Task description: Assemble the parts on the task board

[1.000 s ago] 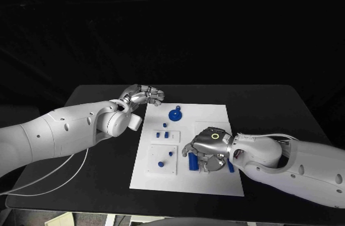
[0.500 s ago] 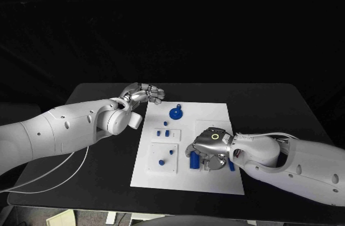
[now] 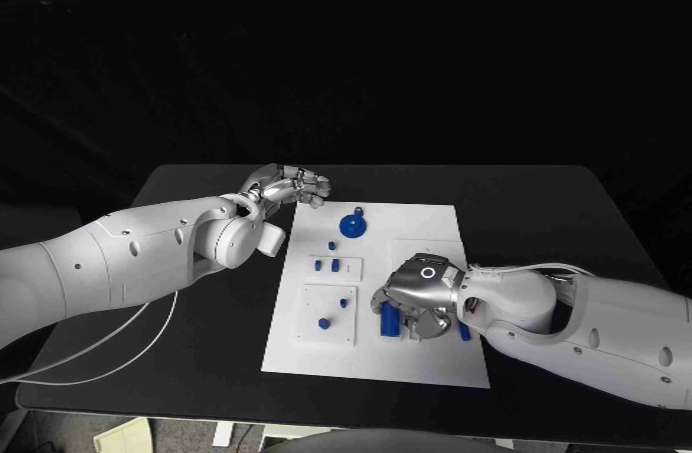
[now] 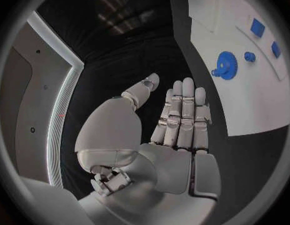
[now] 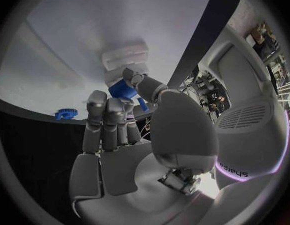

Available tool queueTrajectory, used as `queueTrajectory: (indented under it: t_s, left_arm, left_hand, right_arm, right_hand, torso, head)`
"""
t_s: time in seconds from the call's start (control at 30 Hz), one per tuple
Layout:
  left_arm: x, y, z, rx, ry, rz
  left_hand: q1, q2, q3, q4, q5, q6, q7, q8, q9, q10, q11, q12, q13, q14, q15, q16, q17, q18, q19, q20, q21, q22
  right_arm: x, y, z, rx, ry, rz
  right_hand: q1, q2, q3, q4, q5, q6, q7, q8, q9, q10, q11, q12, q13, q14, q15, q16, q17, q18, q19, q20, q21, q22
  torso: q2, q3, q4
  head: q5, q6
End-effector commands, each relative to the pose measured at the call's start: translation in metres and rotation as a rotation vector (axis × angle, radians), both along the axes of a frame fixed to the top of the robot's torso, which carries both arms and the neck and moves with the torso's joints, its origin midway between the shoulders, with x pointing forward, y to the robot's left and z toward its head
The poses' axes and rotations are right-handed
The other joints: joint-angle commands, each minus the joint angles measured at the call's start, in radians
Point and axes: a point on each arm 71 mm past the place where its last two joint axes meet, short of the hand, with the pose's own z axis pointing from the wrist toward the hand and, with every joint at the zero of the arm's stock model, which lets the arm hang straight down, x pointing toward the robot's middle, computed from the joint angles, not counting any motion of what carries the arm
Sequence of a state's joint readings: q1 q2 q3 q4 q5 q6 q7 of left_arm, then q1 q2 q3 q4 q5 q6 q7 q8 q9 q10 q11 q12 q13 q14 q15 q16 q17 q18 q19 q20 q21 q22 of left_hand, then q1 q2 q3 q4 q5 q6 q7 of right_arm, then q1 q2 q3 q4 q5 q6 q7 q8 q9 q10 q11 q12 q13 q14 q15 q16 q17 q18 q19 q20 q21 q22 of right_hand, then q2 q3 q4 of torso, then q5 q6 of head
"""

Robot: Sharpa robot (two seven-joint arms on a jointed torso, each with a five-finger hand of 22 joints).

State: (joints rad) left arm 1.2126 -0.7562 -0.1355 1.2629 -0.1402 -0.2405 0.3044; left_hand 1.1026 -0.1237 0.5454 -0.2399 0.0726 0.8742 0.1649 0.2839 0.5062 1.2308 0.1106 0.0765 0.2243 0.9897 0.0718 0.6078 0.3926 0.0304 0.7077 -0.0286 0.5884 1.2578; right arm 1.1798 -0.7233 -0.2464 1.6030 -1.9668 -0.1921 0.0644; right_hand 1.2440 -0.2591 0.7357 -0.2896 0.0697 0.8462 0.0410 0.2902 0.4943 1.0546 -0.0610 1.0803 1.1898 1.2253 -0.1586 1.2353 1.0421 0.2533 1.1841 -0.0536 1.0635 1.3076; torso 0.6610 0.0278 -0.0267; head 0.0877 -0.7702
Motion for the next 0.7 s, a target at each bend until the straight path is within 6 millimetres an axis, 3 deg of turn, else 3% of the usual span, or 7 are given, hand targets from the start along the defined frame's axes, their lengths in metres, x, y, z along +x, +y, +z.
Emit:
queueTrajectory:
  t_s: [0.03, 0.47, 0.7]
  left_arm:
    - [-0.0004, -0.0024, 0.0009, -0.008, 0.000, -0.017]
    - [-0.0006, -0.0019, 0.0007, -0.007, 0.004, -0.017]
    - [-0.0008, -0.0020, 0.0006, -0.007, 0.006, -0.018]
  left_hand:
    - [-0.010, 0.000, 0.000, 0.008, -0.006, -0.007, 0.001, 0.002, -0.001, -0.007, -0.002, -0.005, -0.001, 0.007, 0.003, -0.004, 0.002, 0.007, 0.005, 0.003, -0.006, 0.001]
    - [-0.011, 0.000, 0.000, 0.009, -0.007, -0.008, 0.001, 0.001, -0.001, -0.008, -0.002, -0.005, -0.002, 0.007, 0.003, -0.005, 0.003, 0.007, 0.005, 0.003, -0.007, 0.002]
    - [-0.011, 0.000, -0.001, 0.010, -0.008, -0.008, 0.002, 0.001, -0.001, -0.008, -0.002, -0.005, -0.002, 0.007, 0.003, -0.006, 0.005, 0.007, 0.005, 0.004, -0.007, 0.002]
  right_arm:
    - [0.0006, -0.0004, -0.0019, -0.022, -0.023, 0.001]
    - [-0.0021, 0.0024, 0.0025, 0.032, -0.044, 0.026]
    - [-0.0028, 0.0032, 0.0054, 0.067, -0.058, 0.027]
  right_hand:
    - [0.008, 0.005, 0.007, 0.001, -0.008, 0.013, 0.004, 0.008, 0.000, 0.006, 0.005, 0.004, -0.002, 0.005, 0.004, 0.006, 0.001, 0.008, 0.000, 0.001, 0.006, 0.017]
    - [-0.006, 0.017, 0.037, 0.004, -0.020, 0.139, 0.043, 0.065, 0.016, 0.012, 0.036, 0.017, -0.031, 0.009, 0.028, 0.011, 0.001, 0.008, 0.005, 0.000, 0.014, 0.013]
    - [-0.016, 0.024, 0.055, 0.007, -0.021, 0.188, 0.047, 0.082, 0.021, 0.010, 0.041, 0.024, -0.039, 0.011, 0.033, 0.012, 0.001, 0.008, 0.009, -0.002, 0.015, 0.011]
  torso:
    - [0.000, -0.0004, 0.0001]
    - [-0.001, -0.0009, 0.0007]
    - [-0.001, -0.0006, 0.0001]
  head:
    - [-0.001, -0.001]
    - [-0.001, -0.003]
    - [0.000, -0.003]
